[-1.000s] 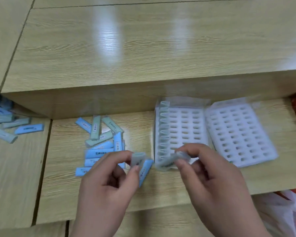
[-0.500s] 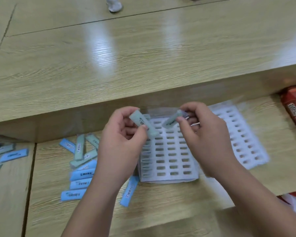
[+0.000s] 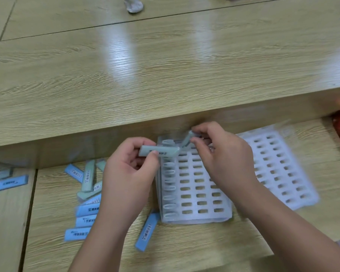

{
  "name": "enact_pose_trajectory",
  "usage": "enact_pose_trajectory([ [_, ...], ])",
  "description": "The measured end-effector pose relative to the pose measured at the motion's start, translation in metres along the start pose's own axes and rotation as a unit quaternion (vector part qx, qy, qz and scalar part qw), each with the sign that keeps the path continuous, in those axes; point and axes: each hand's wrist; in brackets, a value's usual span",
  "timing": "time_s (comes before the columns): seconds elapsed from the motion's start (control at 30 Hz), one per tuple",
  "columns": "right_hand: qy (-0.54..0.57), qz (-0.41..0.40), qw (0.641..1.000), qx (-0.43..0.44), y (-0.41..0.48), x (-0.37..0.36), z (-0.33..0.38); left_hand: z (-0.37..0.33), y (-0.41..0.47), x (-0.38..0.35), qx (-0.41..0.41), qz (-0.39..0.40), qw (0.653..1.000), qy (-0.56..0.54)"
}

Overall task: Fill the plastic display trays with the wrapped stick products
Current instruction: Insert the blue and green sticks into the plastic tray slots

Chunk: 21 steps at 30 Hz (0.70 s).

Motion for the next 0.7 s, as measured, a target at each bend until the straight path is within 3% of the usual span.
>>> enact_pose_trajectory([
  [0.47,-0.102,0.008,0.984,0.146,-0.002,-0.003,-0.003,0.001,-0.008,0.005,0.029,-0.022,0.998,-0.058],
  [0.53,-0.046,0.001,0.993,0.111,-0.004,0.004,0.003,0.000,-0.008,0.002,0.036,-0.021,0.995,-0.088],
  [0.6,0.074,0.050,0.995,0.036,-0.007,0.012,0.008,-0.001,-0.007,-0.003,0.043,-0.019,0.992,-0.118],
  [0.7,0.258,0.145,0.953,-0.064,-0.012,0.017,0.016,-0.003,-0.006,-0.014,0.046,0.008,0.989,-0.144],
])
Point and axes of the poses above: each hand's wrist, its own y-axis towards the middle knuckle, its own x-axis out of the back of the hand, z = x × y, and after that the axes turned 14 degrees about -x, right-handed
